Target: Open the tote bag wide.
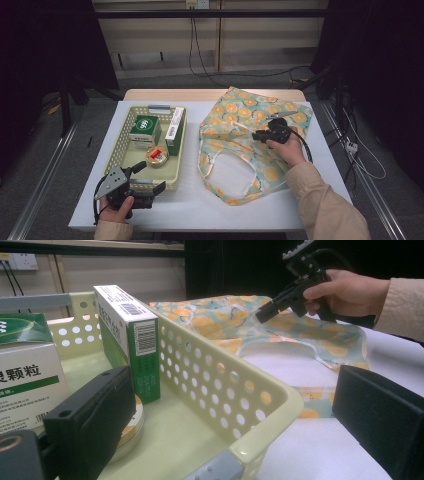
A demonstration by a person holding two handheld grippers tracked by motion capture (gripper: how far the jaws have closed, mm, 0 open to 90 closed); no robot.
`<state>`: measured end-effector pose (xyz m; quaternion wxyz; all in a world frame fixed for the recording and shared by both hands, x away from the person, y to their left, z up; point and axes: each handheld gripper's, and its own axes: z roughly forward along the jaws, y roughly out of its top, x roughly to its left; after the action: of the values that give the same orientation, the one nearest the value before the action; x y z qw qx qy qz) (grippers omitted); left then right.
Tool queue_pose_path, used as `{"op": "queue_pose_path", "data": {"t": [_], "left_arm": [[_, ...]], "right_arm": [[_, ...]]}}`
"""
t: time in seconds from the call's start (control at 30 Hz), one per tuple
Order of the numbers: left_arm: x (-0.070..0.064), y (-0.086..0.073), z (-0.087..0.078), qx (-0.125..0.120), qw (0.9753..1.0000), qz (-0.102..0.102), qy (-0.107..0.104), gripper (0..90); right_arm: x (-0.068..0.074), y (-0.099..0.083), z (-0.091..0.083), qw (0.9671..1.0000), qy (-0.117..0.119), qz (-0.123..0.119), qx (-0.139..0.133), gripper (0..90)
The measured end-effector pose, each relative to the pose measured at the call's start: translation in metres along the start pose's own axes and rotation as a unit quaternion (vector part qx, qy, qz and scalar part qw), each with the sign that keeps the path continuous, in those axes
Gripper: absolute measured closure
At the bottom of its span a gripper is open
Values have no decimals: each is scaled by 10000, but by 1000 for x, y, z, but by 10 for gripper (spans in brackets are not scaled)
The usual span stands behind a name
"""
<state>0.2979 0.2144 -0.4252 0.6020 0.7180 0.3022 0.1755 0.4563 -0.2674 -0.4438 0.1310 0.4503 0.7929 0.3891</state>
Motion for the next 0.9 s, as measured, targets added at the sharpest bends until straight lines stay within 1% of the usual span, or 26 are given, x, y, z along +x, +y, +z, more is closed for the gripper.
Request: {"op": "queue_pose_path", "data": {"t": [0.03, 0.1, 0.23, 0.27, 0.33, 0.5, 0.53, 0.67, 0.77, 0.87, 0.9], "left_arm": [[0, 0, 0, 21, 10000, 5, -1, 34], [0, 0, 0, 8, 10000, -4, -2, 34], [-1, 0, 1, 6, 10000, -6, -4, 34], [-1, 0, 1, 4, 10000, -11, -6, 34], [-1, 0, 1, 7, 10000, -21, -2, 34], [-1, 0, 0, 27, 10000, 14, -5, 34], [-1, 0, 0, 29, 10000, 16, -5, 34], [-1, 0, 0, 15, 10000, 14, 0, 35], [-1, 0, 0, 13, 10000, 9, -2, 34], [-1, 0, 0, 13, 10000, 19, 1, 35], [-1, 0, 0, 13, 10000, 19, 1, 34]], "right_arm": [[2, 1, -2, 10000, -16, -17, -6, 684], [5, 4, -5, 10000, 19, -13, -63, 603], [13, 9, -11, 9999, 38, -25, -160, 521], [15, 10, -13, 9998, 44, -35, -180, 512], [18, 11, -16, 9996, 132, -51, -238, 480], [28, 14, -22, 9995, 198, -127, -213, 444], [31, 14, -23, 9994, 242, -136, -223, 439], [40, 16, -25, 9988, 332, -251, -256, 442], [47, 16, -26, 9982, 431, -312, -264, 471], [55, 16, -27, 9975, 545, -366, -253, 549], [56, 16, -27, 9974, 572, -375, -234, 607]]}}
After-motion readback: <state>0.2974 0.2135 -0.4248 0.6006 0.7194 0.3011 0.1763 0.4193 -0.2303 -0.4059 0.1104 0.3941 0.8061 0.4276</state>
